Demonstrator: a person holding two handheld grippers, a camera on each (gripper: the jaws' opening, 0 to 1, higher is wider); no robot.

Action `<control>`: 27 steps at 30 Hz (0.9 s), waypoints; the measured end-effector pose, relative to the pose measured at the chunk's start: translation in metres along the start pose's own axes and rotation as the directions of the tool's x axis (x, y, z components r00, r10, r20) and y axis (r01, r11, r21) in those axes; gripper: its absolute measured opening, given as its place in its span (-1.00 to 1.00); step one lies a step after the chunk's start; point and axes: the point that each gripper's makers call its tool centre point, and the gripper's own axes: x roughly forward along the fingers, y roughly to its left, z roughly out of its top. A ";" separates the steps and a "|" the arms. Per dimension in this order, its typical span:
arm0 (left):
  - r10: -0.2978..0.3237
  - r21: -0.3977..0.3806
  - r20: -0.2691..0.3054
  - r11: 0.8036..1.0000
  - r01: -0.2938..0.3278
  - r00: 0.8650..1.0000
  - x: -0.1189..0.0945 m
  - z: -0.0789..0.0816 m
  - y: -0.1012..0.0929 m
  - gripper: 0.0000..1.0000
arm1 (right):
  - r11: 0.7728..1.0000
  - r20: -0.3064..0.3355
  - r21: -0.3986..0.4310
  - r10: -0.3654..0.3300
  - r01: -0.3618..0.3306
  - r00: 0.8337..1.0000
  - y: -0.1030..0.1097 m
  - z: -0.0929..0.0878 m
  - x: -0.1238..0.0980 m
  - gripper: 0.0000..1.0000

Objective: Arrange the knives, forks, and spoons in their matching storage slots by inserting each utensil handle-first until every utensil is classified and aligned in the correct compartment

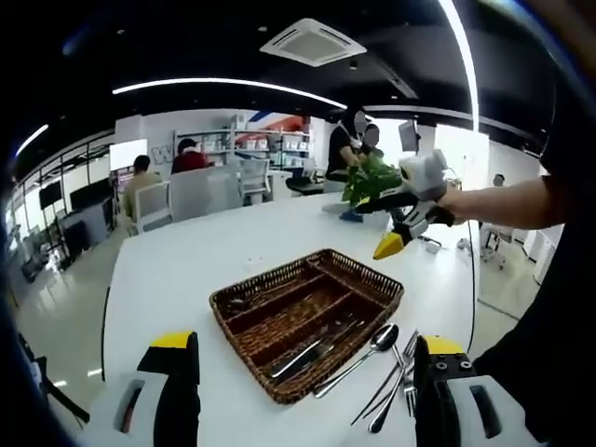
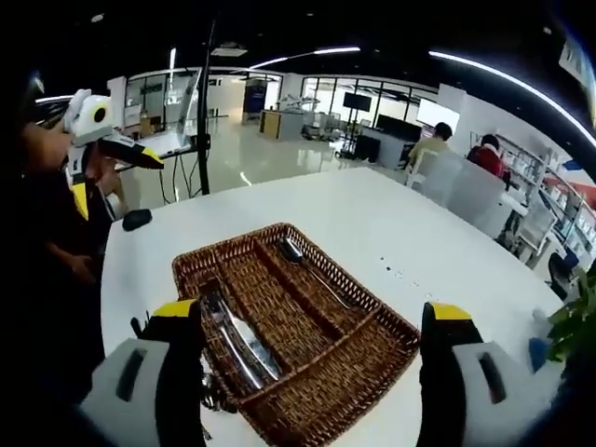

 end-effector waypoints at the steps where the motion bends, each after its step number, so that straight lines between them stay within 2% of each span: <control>1: 0.000 0.003 0.001 1.000 0.000 1.000 0.000 0.000 -0.002 1.00 | 1.000 0.003 0.006 -0.010 0.010 1.000 0.000 -0.003 -0.005 0.98; 10: 0.005 0.026 0.003 1.000 -0.005 1.000 -0.004 0.004 -0.029 1.00 | 0.995 0.014 0.050 -0.088 0.088 0.996 0.001 -0.030 -0.056 0.98; 17: 0.019 -0.005 0.007 1.000 -0.019 1.000 -0.006 -0.004 -0.043 1.00 | 0.988 0.031 0.099 -0.126 0.122 0.992 0.004 -0.043 -0.096 0.98; 20: 0.024 -0.009 0.010 1.000 -0.024 1.000 -0.007 -0.004 -0.046 1.00 | 0.983 0.046 0.133 -0.137 0.130 0.990 0.010 -0.045 -0.110 0.98; 27: 0.028 0.002 0.007 1.000 -0.028 1.000 -0.012 0.002 -0.044 1.00 | 0.980 0.051 0.136 -0.156 0.148 0.986 0.031 -0.047 -0.128 0.99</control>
